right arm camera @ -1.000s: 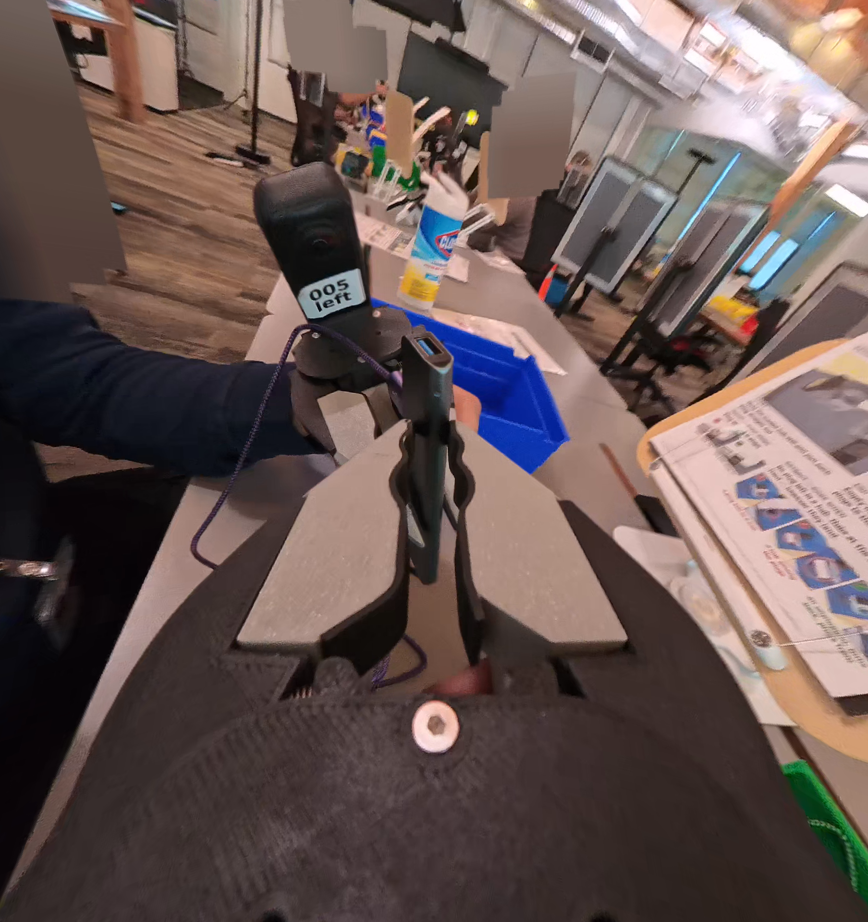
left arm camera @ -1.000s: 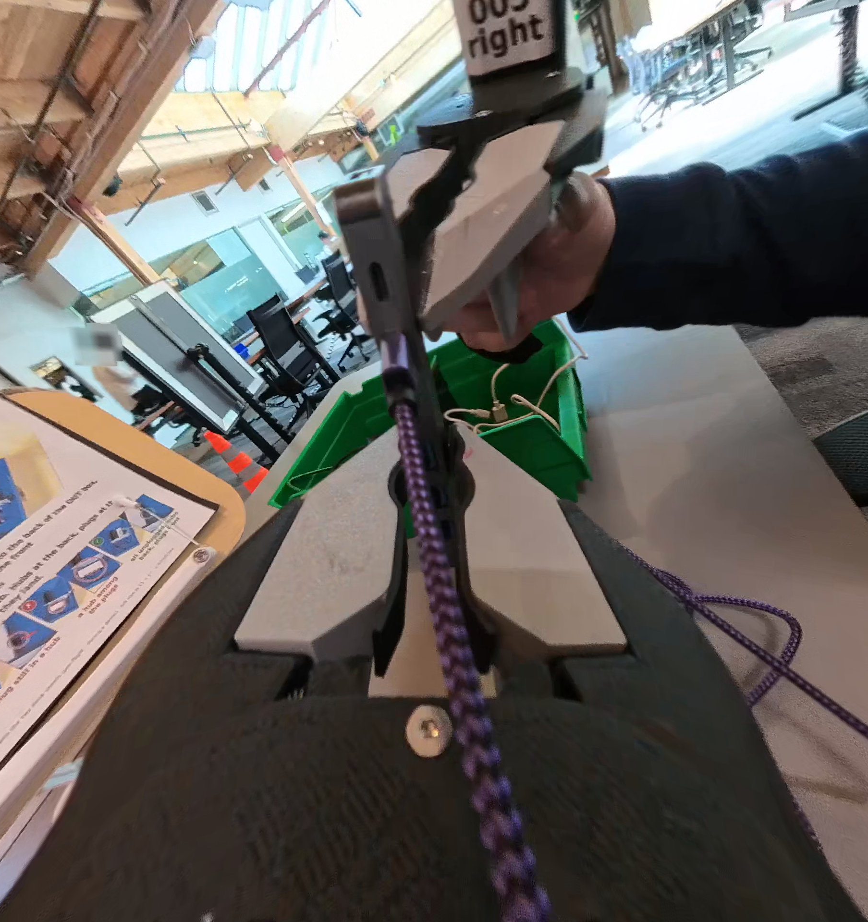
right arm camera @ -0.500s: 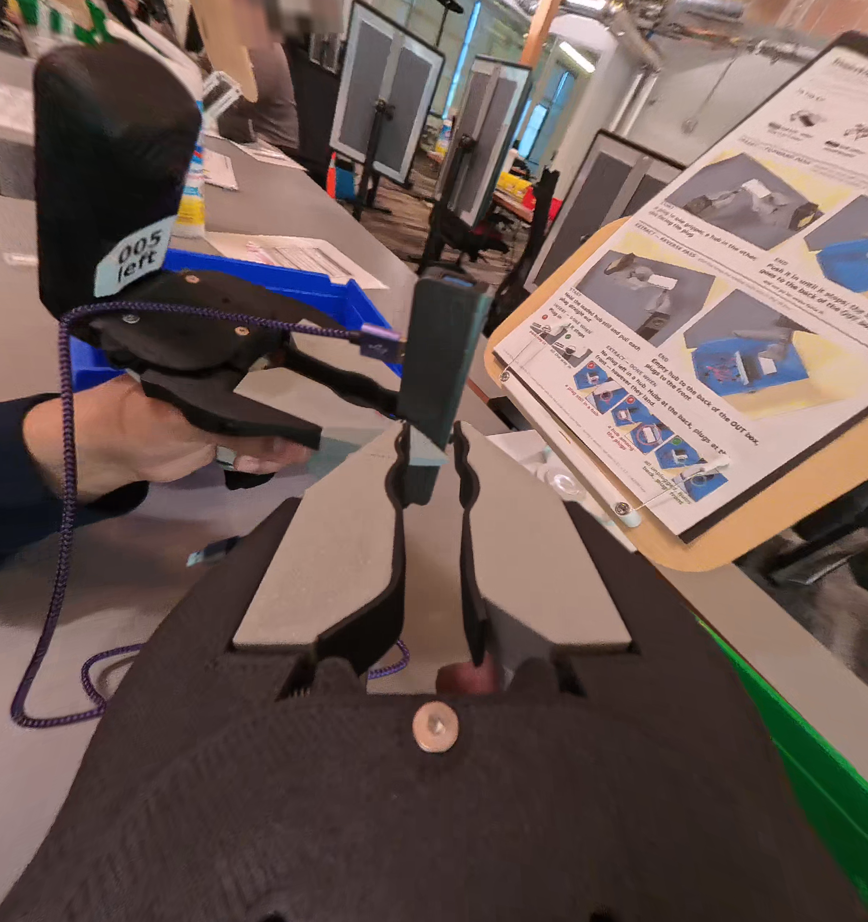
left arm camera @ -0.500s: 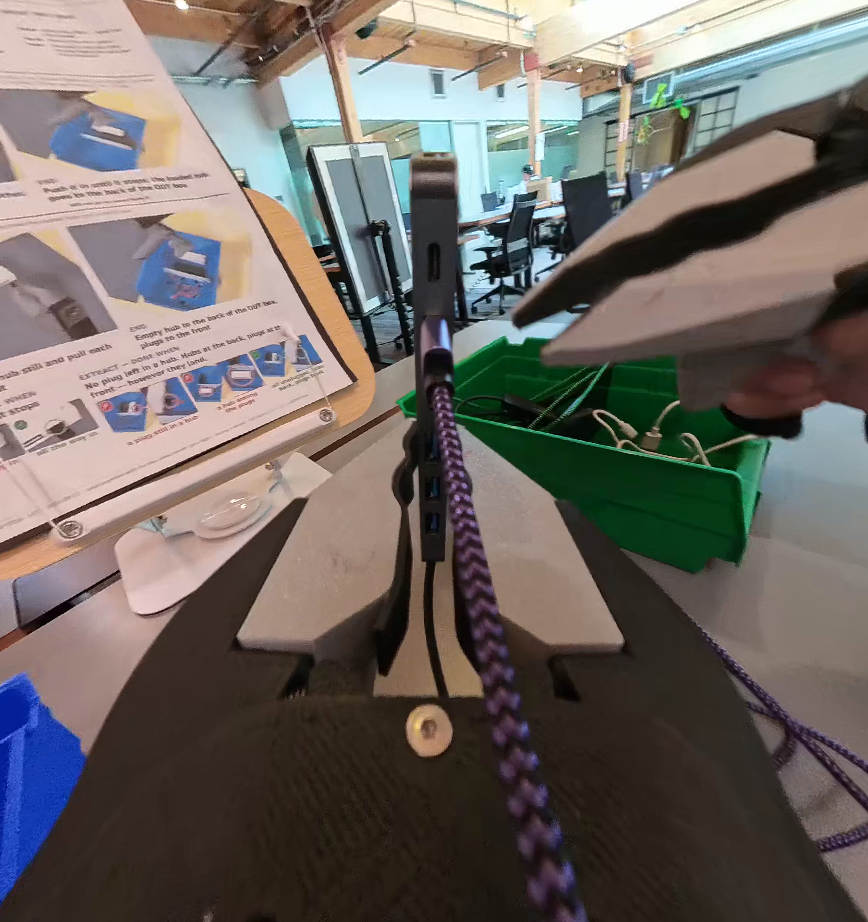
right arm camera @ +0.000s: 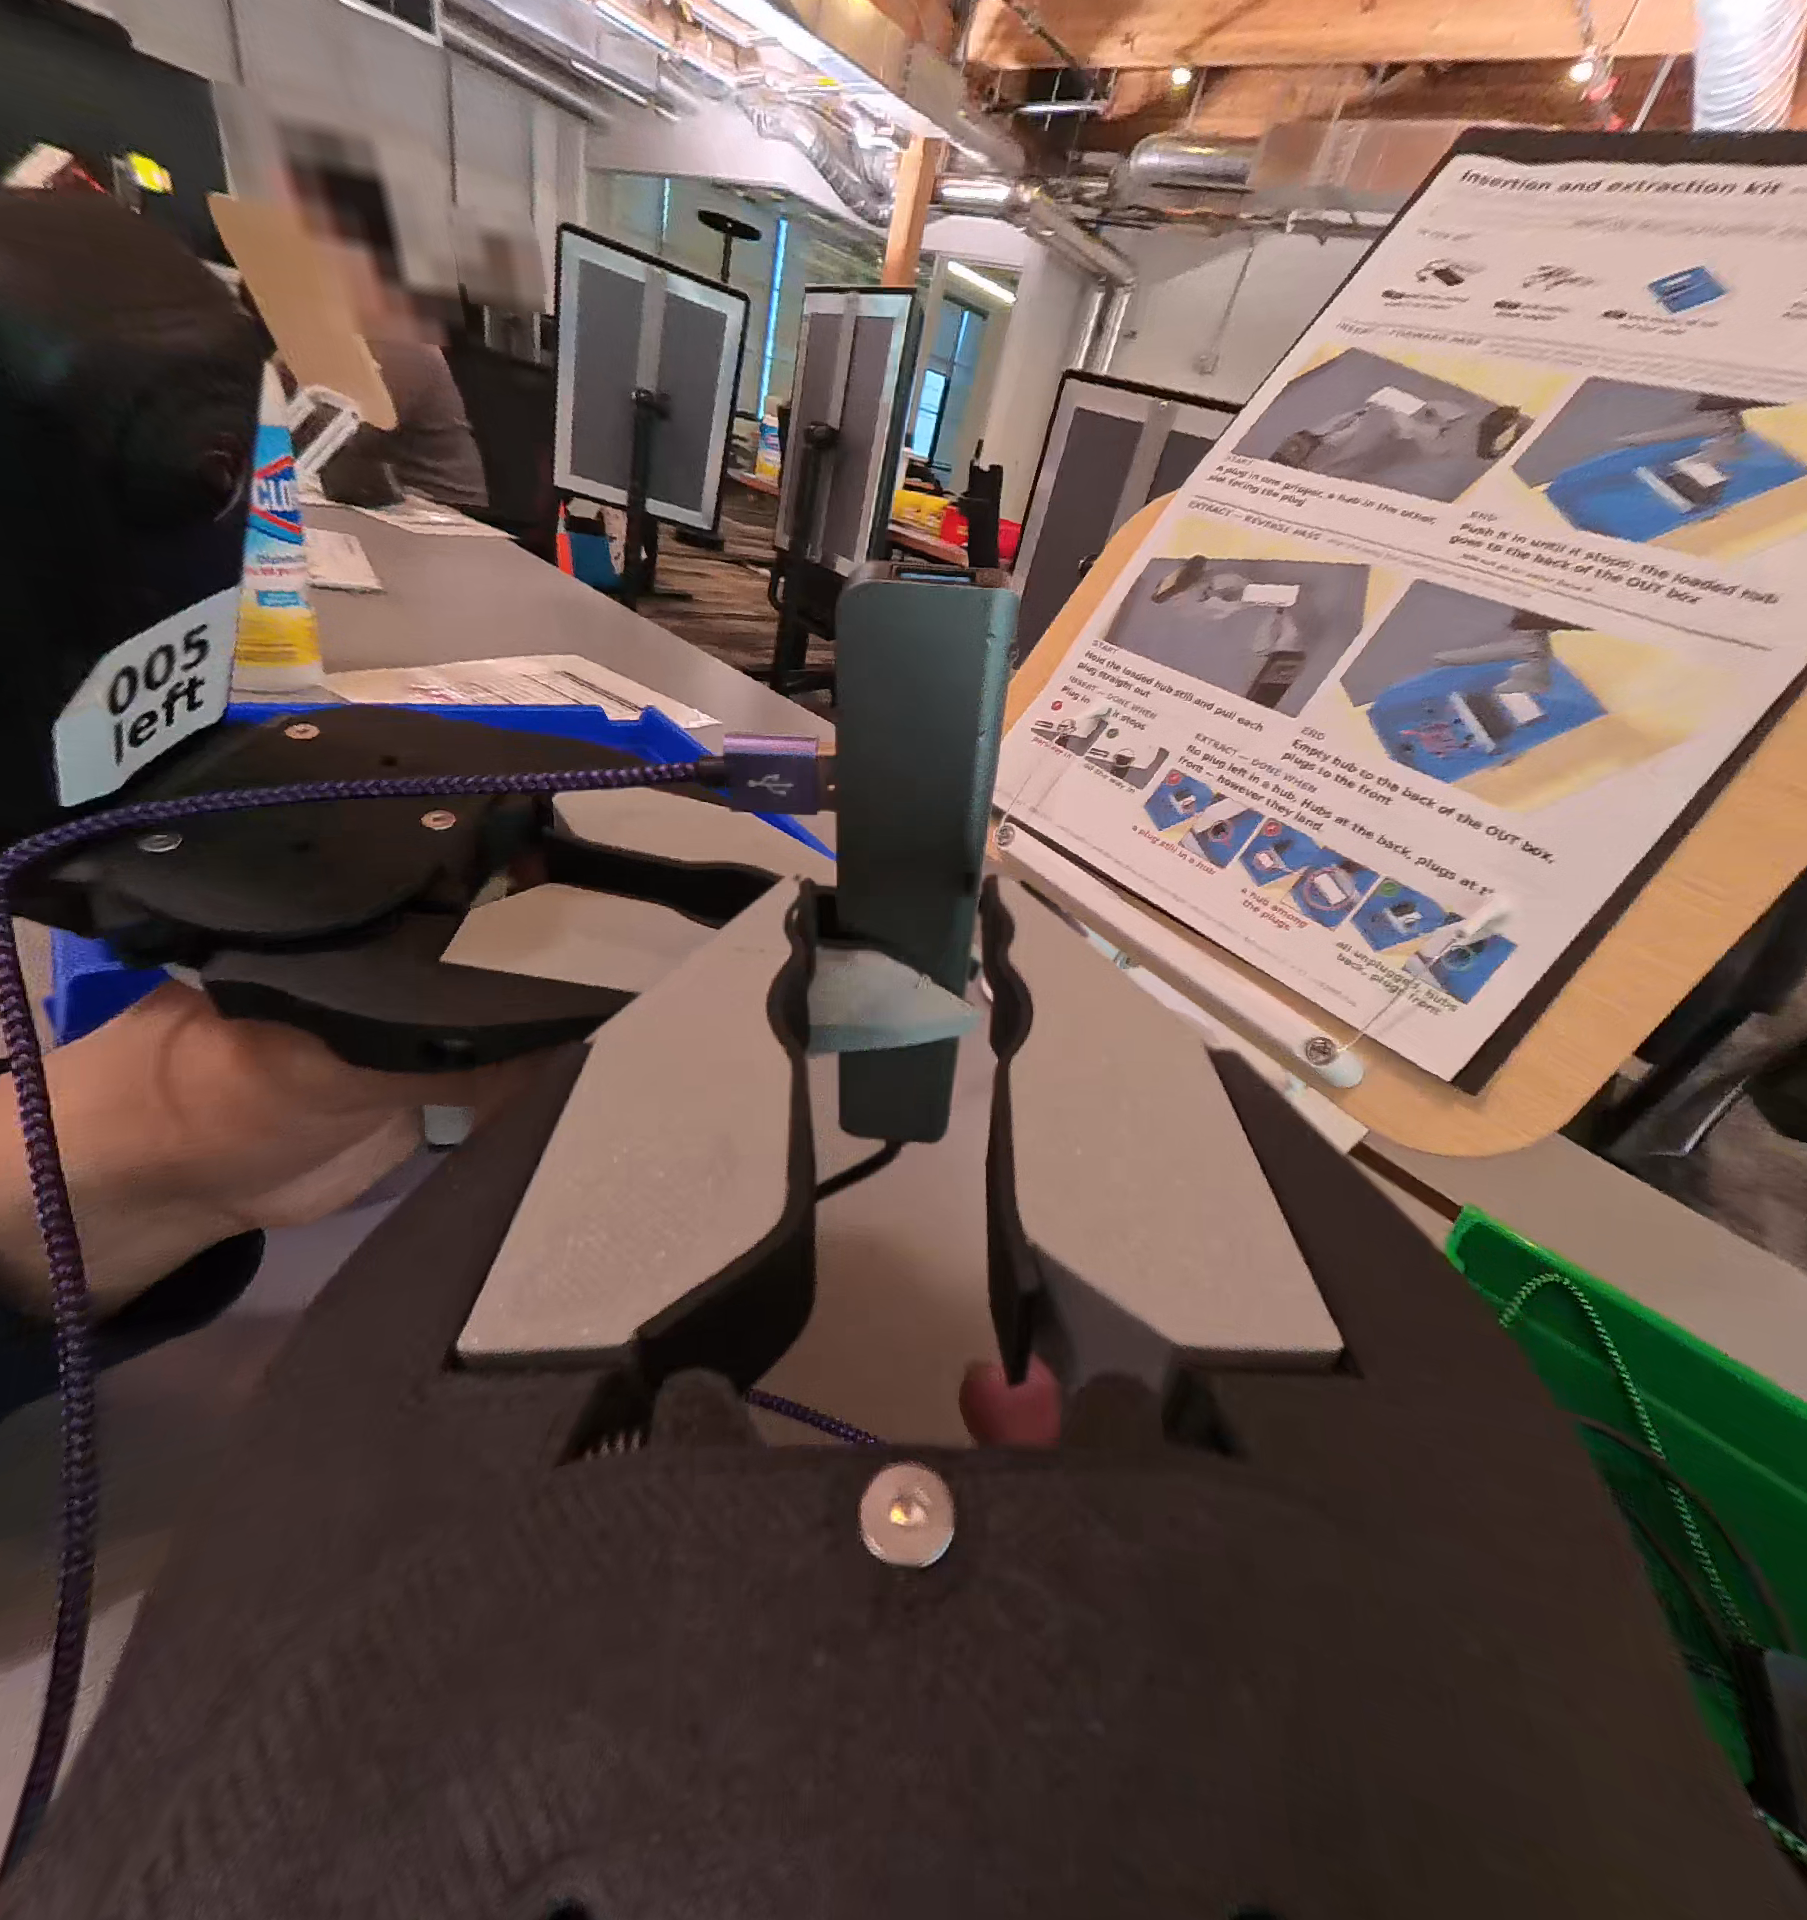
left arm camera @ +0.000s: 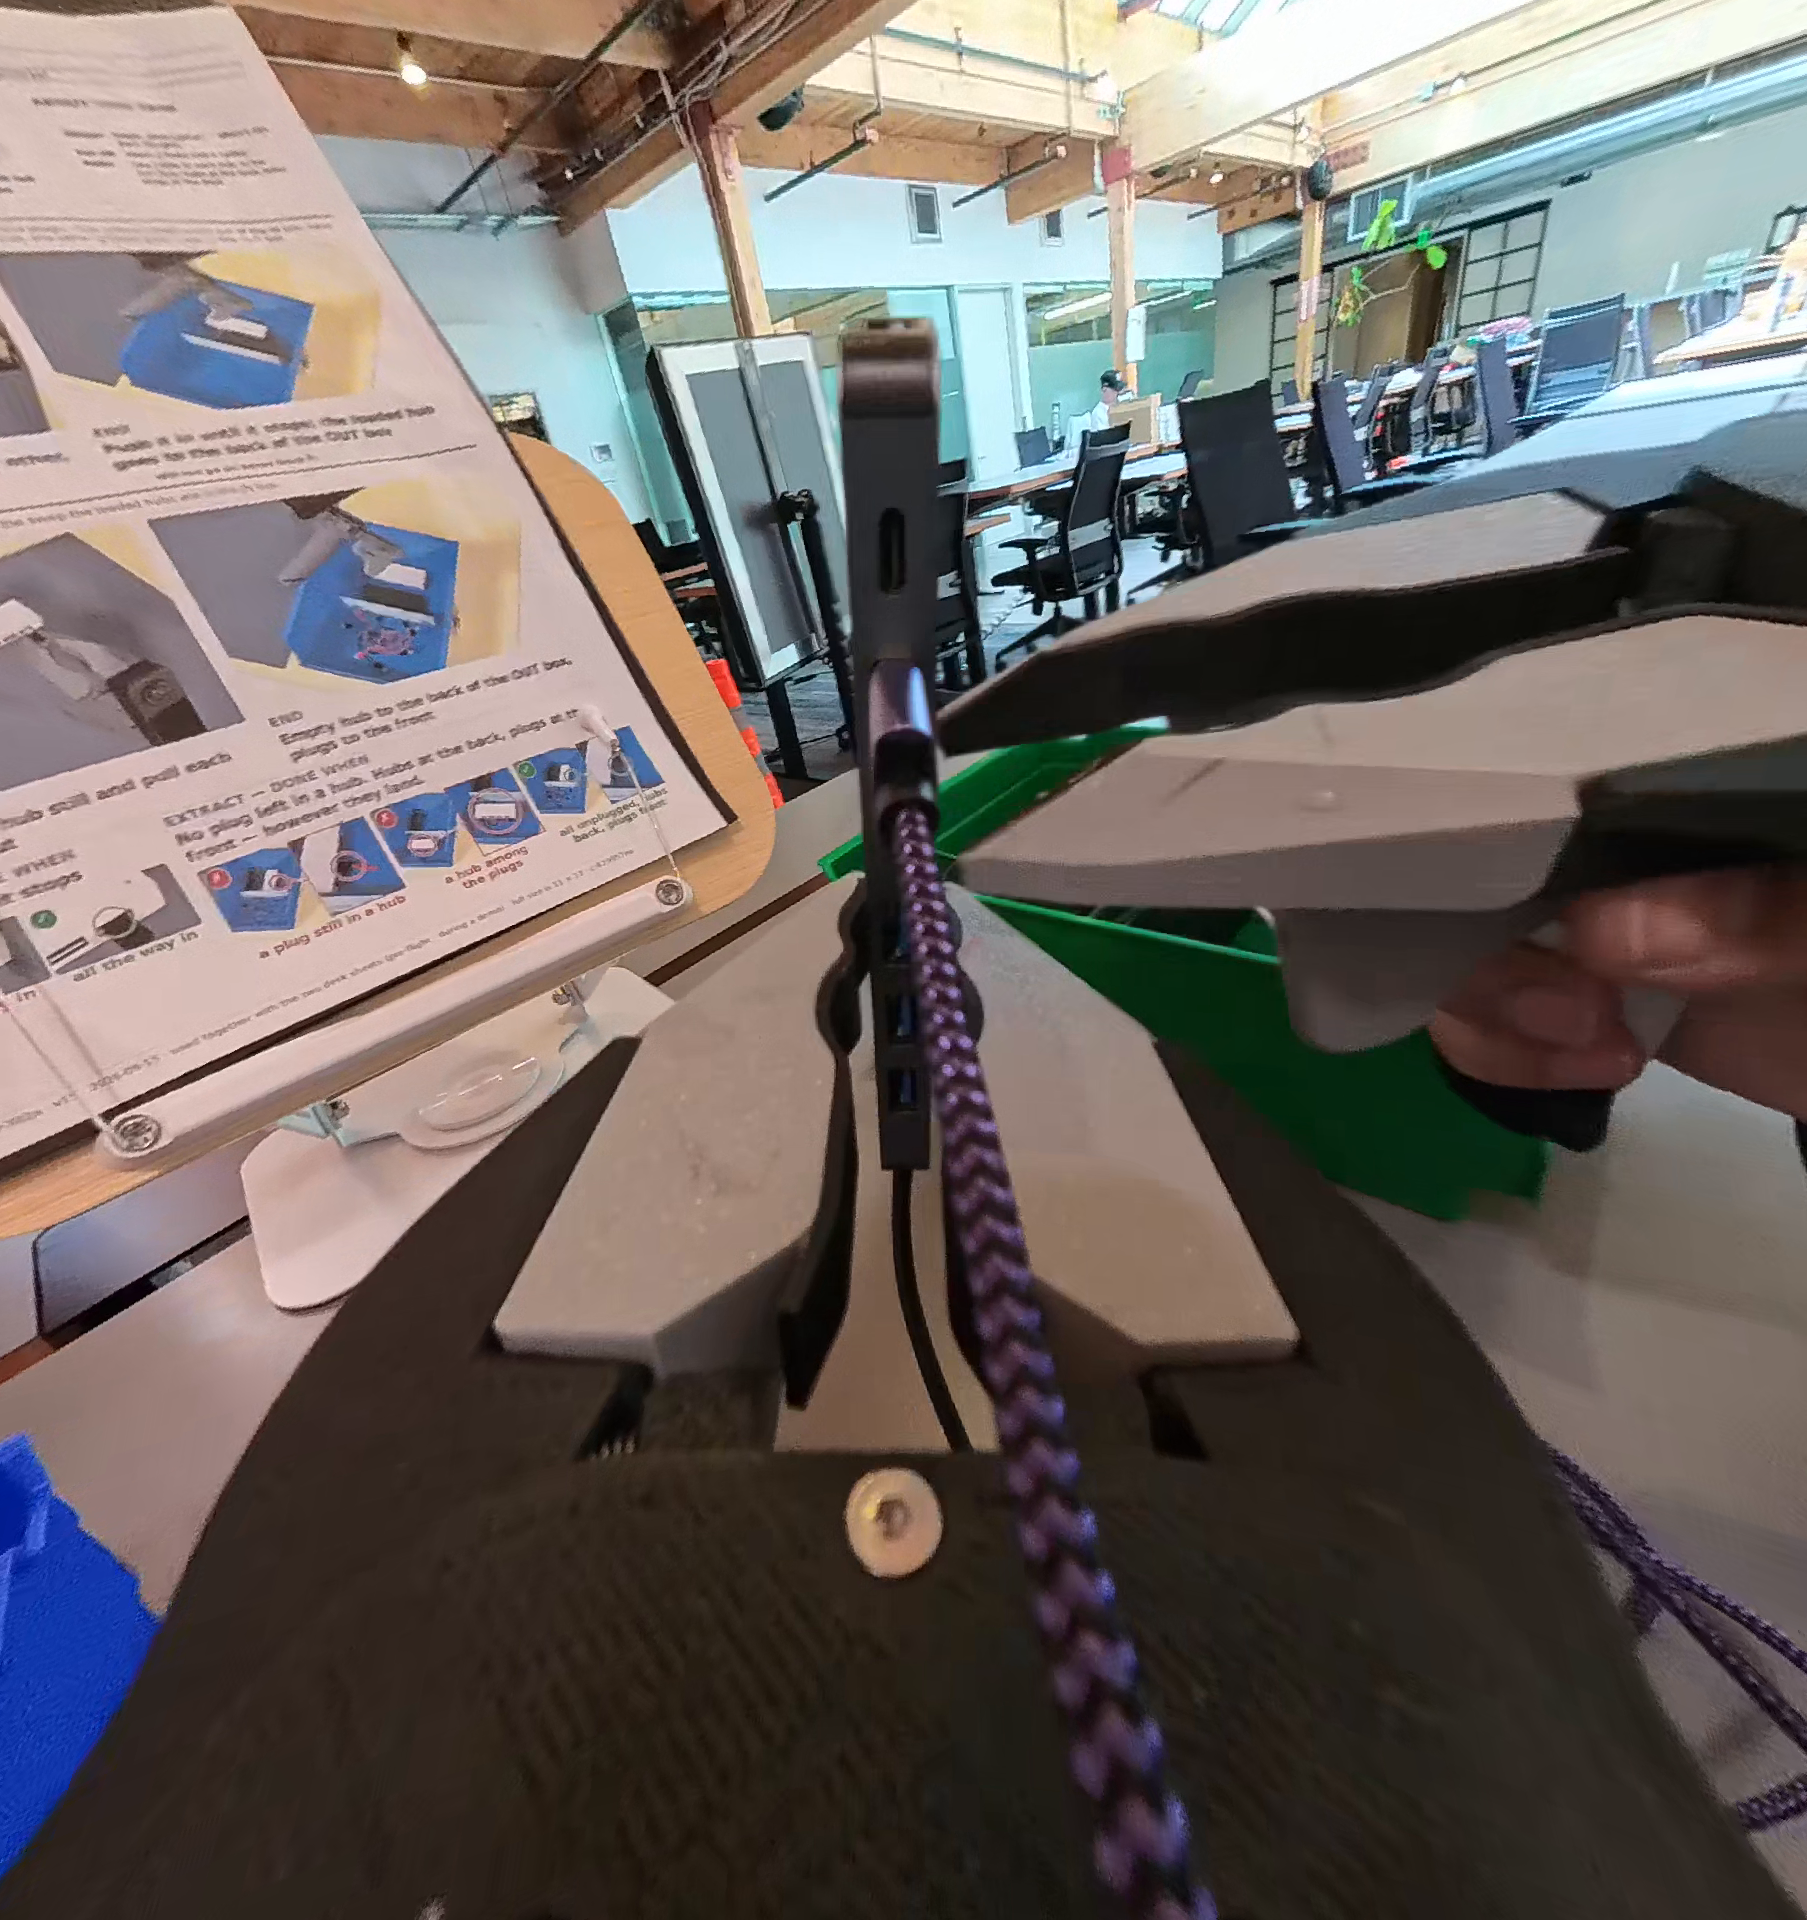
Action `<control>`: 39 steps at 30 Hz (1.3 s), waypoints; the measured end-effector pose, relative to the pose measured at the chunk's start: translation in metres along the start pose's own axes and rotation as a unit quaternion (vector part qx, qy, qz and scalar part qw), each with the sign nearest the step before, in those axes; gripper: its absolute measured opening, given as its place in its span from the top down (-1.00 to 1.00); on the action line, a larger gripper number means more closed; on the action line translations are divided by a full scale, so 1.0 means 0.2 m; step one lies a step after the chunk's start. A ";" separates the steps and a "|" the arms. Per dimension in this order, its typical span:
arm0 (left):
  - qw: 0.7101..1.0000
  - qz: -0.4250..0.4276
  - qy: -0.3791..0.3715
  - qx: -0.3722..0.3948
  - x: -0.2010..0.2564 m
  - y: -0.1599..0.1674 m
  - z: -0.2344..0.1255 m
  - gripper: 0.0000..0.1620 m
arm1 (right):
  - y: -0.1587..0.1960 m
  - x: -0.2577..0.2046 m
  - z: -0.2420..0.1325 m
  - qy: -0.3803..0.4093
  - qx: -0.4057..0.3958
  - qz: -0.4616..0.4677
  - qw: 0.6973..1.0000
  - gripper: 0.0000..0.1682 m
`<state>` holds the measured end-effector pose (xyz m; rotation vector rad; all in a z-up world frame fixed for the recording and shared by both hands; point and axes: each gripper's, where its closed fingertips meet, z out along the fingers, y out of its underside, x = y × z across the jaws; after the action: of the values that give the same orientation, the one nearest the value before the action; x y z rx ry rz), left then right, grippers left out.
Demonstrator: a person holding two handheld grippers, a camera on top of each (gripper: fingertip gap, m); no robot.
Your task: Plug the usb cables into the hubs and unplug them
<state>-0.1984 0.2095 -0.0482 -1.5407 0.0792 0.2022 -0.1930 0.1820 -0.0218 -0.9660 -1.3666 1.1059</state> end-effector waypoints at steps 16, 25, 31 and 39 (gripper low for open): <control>0.986 0.153 0.002 -0.067 0.03 0.13 0.02 0.85 | 0.11 0.21 -0.09 -0.115 -0.218 -0.093 0.965 0.66; 0.944 0.325 0.049 -0.029 0.19 0.12 -0.03 0.79 | 0.49 0.01 -0.26 -0.276 -0.459 -0.123 0.836 0.65; 0.907 0.412 0.084 -0.038 0.24 0.20 -0.09 0.76 | 0.63 -0.08 -0.30 -0.331 -0.526 -0.092 0.778 0.66; 0.859 0.504 0.082 -0.046 0.32 0.27 -0.11 0.67 | 0.70 -0.13 -0.35 -0.386 -0.577 -0.099 0.713 0.66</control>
<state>-0.1437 0.1934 -0.1136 -1.4780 1.0370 0.9118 -0.1256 0.1963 -0.1639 -1.1627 -2.9581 0.3302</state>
